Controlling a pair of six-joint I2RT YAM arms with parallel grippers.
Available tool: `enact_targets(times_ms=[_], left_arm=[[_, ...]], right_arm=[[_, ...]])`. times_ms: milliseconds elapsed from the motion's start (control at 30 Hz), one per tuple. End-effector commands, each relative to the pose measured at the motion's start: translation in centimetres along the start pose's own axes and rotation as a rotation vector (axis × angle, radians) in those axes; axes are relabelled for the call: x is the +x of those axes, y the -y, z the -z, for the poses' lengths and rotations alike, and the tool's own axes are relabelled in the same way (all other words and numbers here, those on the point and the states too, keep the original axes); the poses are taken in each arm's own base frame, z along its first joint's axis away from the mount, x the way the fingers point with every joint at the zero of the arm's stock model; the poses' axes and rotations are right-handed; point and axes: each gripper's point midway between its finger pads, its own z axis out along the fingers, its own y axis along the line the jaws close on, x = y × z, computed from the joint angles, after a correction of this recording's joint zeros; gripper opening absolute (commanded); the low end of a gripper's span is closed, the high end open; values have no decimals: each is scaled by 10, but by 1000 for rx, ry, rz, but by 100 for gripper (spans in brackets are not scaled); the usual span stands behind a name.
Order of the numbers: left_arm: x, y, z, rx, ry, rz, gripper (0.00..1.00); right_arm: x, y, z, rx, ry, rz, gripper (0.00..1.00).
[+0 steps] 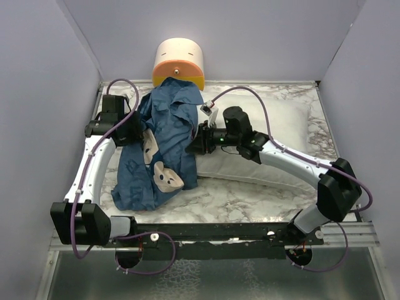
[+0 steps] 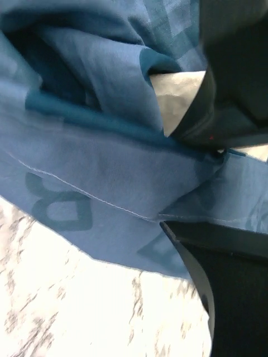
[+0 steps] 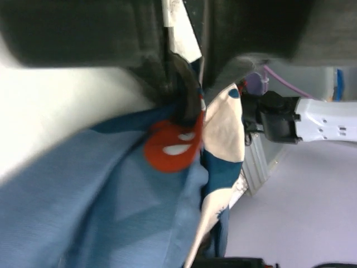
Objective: Put the pillow into the pillowcase
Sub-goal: Stuff the pillow into the pillowcase.
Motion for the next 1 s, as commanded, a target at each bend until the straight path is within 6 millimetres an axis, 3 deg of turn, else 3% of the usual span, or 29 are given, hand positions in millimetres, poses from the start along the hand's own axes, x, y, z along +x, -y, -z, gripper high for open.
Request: enact_targets(times_ms=[0,33,67,200,300,400,467,567,667,833,967], left_arm=[[-42,-16,11,-107,135,-25,26],[-49,-20,13,-136,149,-36,15],[-56,-24,13,-164,160,-47,11],[-115,-36,25,-292,289,-117,0],[-173,-45,39,-409,438,-143,0],[-214,-63,43,-577,556,-133,0],[-233,-75,46,-687,615,-70,10],[-245,-78,39,-745,609,15,58],[-246,-69,31,-682,597,62,82],[-228,-38,37,-449,567,56,87],[-191,24,56,-30,555,-21,83]], right_arm=[[-16,-3,-7,-1,35,-2,8],[-18,-2,-4,14,43,6,3],[-20,0,0,40,61,12,1],[-37,-1,22,115,141,55,1],[-39,0,30,145,140,69,1],[-30,3,32,157,118,52,1],[-23,6,34,172,105,31,1],[-20,14,41,231,111,11,1],[-23,22,51,300,127,17,1],[-35,12,61,285,176,65,1],[-40,1,61,222,219,87,1]])
